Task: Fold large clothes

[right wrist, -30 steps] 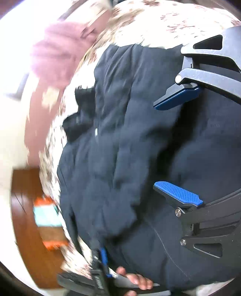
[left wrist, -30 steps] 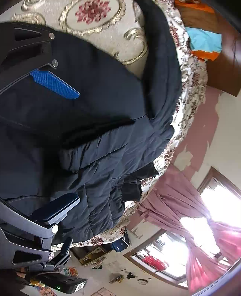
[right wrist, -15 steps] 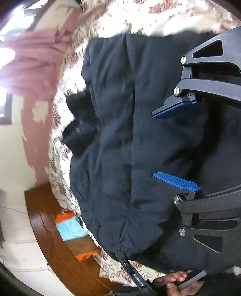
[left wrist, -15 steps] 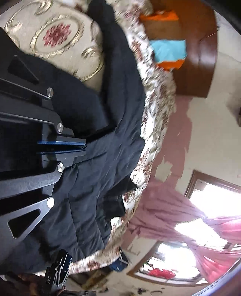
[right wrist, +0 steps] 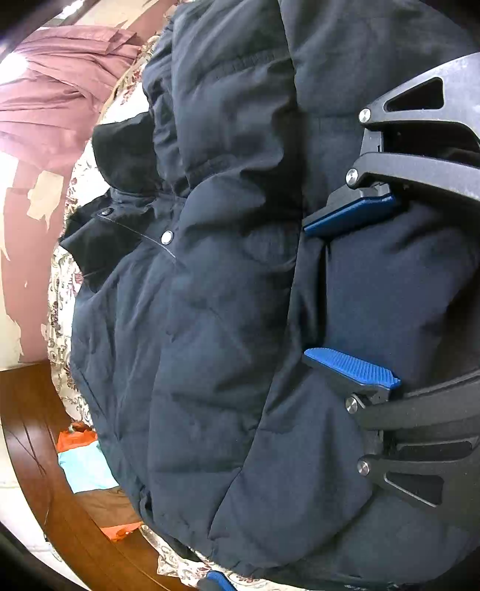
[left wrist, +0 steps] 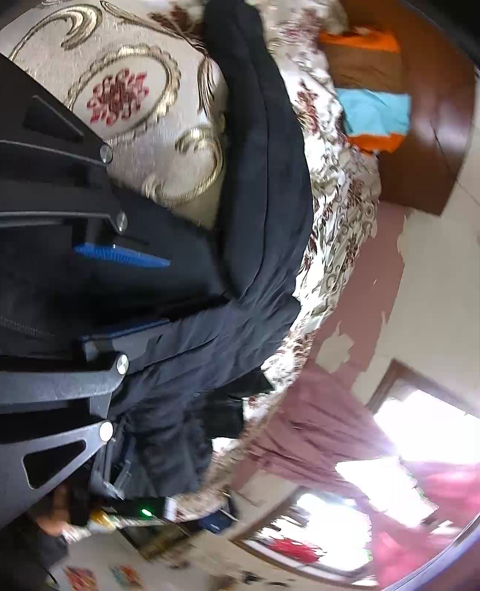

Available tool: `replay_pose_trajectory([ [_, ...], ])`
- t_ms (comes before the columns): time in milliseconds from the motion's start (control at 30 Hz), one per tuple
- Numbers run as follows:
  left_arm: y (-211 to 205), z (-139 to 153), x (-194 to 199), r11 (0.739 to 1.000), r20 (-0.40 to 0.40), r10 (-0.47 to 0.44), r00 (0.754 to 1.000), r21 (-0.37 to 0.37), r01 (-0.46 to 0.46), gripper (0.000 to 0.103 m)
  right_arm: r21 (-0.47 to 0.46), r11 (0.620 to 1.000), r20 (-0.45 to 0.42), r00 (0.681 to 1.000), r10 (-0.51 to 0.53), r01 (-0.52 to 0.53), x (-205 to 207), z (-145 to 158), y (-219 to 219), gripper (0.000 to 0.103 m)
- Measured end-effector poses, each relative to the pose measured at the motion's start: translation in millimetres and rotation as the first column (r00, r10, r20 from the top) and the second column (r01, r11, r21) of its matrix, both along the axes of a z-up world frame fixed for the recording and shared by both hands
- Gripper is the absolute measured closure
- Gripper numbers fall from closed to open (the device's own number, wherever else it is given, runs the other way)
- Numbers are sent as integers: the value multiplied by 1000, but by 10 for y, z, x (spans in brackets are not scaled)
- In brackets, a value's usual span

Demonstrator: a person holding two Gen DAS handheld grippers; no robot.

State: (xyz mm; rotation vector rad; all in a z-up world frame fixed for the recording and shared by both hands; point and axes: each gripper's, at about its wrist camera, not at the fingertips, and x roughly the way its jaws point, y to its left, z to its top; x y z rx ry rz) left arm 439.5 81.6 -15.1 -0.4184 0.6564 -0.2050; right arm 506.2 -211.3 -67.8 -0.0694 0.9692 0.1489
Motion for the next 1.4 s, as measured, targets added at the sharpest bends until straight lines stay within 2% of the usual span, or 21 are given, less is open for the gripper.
replay_pose_trajectory([
  [67, 258, 17, -30, 996, 2, 39, 999, -84, -39, 47, 2, 1000, 25, 1000, 6, -6, -11, 106, 19, 40],
  [100, 396, 23, -54, 989, 11, 76, 997, -126, -74, 20, 15, 1000, 41, 999, 13, -13, -20, 166, 34, 37],
  [133, 499, 28, -80, 982, 24, 110, 994, -157, -105, 9, 29, 999, 59, 998, 18, -20, -27, 244, 74, 35],
  [200, 825, 26, -160, 954, 50, 191, 980, -246, -174, 9, 48, 999, 88, 996, 19, -24, 18, 368, 176, 34],
  [367, 1568, -204, -182, 865, -44, 335, 941, -380, -326, 9, 111, 992, 117, 992, 49, -62, 224, 525, 591, 32],
  [467, 2023, -536, -180, 772, -149, 405, 902, -473, -425, 9, 93, 992, 123, 989, 78, -90, 345, 532, 935, 31],
  [533, 2234, -728, -122, 723, -226, 419, 879, -502, -474, 9, 79, 993, 133, 988, 78, -89, 427, 525, 1151, 31],
  [633, 2498, -984, 35, 628, -302, 398, 867, -599, -497, 9, 74, 996, 138, 989, 46, -56, 530, 514, 1373, 31],
  [667, 2553, -1006, 77, 611, -310, 393, 866, -616, -497, 9, 75, 996, 141, 990, 28, -39, 580, 506, 1425, 31],
  [700, 2615, -1001, 154, 615, -304, 383, 872, -621, -486, 9, 85, 996, 146, 989, 19, -32, 615, 503, 1463, 31],
  [767, 2670, -961, 234, 657, -278, 392, 877, -583, -478, 9, 96, 995, 145, 989, 20, -35, 671, 481, 1535, 31],
  [800, 2692, -958, 255, 667, -269, 405, 874, -567, -483, 10, 88, 995, 143, 989, 23, -36, 690, 454, 1573, 31],
  [867, 2717, -993, 287, 653, -261, 410, 874, -585, -481, 13, 74, 997, 142, 990, 22, -33, 711, 392, 1615, 31],
  [933, 2743, -1041, 317, 639, -268, 404, 875, -602, -479, 43, 82, 996, 143, 990, 15, -27, 693, 351, 1621, 31],
  [967, 2769, -1076, 345, 634, -276, 395, 876, -609, -478, 50, 91, 995, 147, 989, 12, -26, 680, 343, 1600, 31],
  [1033, 2846, -1139, 384, 630, -286, 397, 872, -606, -486, 82, 109, 994, 144, 990, 11, -27, 663, 347, 1567, 30],
  [1100, 2879, -1162, 297, 615, -252, 421, 871, -627, -478, 96, 113, 993, 135, 991, 15, -30, 655, 360, 1553, 30],
  [1133, 2880, -1141, 276, 607, -220, 434, 873, -645, -465, 98, 107, 994, 134, 991, 19, -33, 647, 380, 1553, 30],
  [1233, 2825, -906, 209, 657, -111, 470, 875, -618, -432, 99, 83, 995, 146, 989, 37, -49, 596, 472, 1544, 30],
  [1300, 2731, -626, 152, 719, 7, 490, 872, -568, -400, 99, 82, 995, 161, 986, 45, -59, 535, 564, 1508, 30],
  [1400, 2555, -234, 40, 792, 142, 483, 864, -491, -362, 99, 99, 992, 197, 979, 57, -78, 369, 732, 1372, 30],
])
